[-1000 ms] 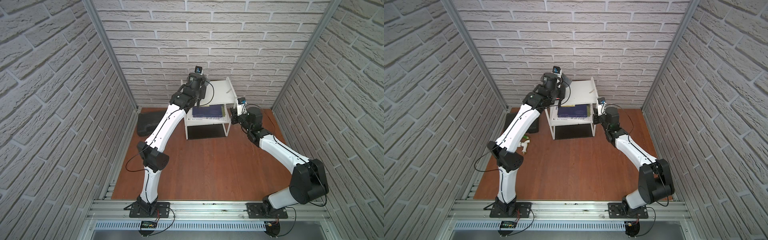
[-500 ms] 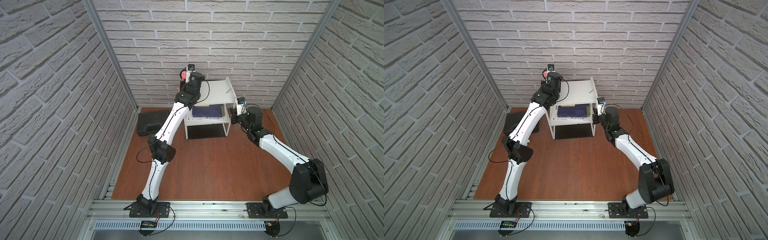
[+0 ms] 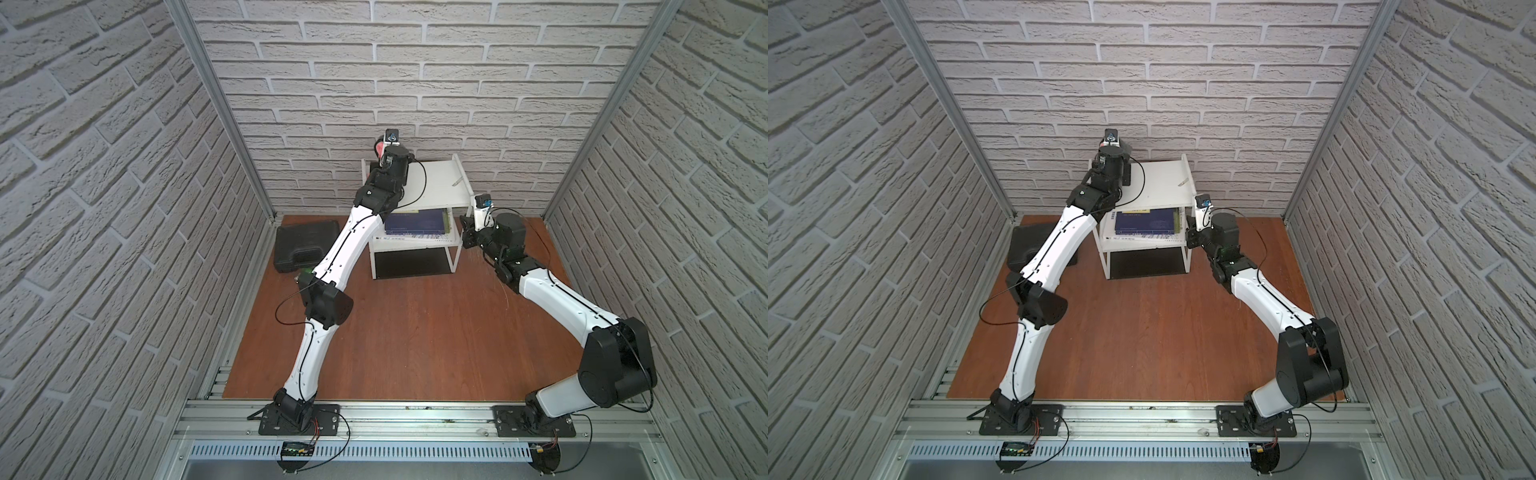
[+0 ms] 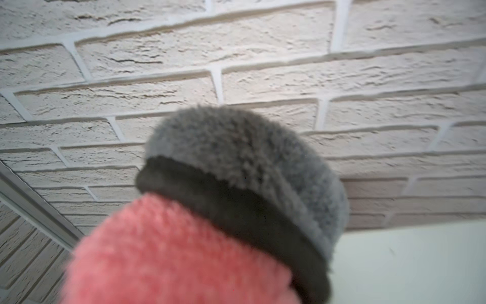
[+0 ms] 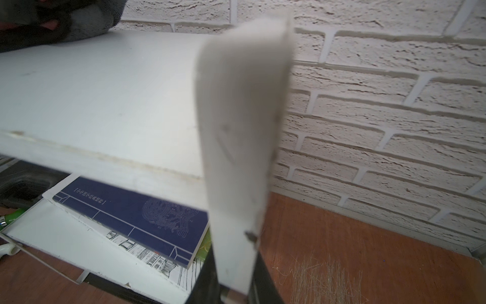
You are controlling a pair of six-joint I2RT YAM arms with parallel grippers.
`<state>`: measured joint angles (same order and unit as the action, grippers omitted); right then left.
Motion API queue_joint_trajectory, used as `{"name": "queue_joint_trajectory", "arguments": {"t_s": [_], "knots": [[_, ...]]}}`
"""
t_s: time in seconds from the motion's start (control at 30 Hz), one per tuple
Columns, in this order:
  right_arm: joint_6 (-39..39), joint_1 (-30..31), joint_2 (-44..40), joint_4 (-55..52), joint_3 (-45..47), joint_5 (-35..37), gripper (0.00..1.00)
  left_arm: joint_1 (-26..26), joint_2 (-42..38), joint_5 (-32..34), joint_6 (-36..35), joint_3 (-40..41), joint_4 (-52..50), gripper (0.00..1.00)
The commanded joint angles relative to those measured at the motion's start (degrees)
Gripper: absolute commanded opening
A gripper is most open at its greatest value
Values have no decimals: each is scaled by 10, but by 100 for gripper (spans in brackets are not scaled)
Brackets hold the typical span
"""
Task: Wipe the bookshelf clean with a cloth
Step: Wipe the dust from the shelf.
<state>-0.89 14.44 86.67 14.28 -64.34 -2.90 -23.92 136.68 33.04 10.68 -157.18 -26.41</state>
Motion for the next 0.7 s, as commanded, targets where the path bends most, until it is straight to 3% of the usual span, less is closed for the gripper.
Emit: {"name": "queue_joint_trajectory", "arguments": {"t_s": [0.0, 0.1, 0.17, 0.27, 0.5, 0.6, 0.67], "knots": [[-39, 14, 10, -27, -9, -70, 3, 0, 39, -72, -24, -30, 4, 0], [-44, 14, 11, -33, -10, -71, 3, -53, -1, -167, -35, 78, 105, 0], [-46, 14, 10, -31, -8, -67, 3, -84, 5, -198, -44, 85, 109, 0], [-46, 14, 11, -34, -11, -65, 3, -107, 26, -150, -59, 81, 118, 0], [-50, 14, 6, -33, -11, -67, 3, -42, 27, -11, -51, 60, 60, 0], [-55, 14, -4, -24, 2, -59, 3, -15, -1, -22, -9, 82, 26, 0], [-56, 14, -14, -16, 12, -52, 3, -13, -15, -69, 7, 99, 21, 0]]}}
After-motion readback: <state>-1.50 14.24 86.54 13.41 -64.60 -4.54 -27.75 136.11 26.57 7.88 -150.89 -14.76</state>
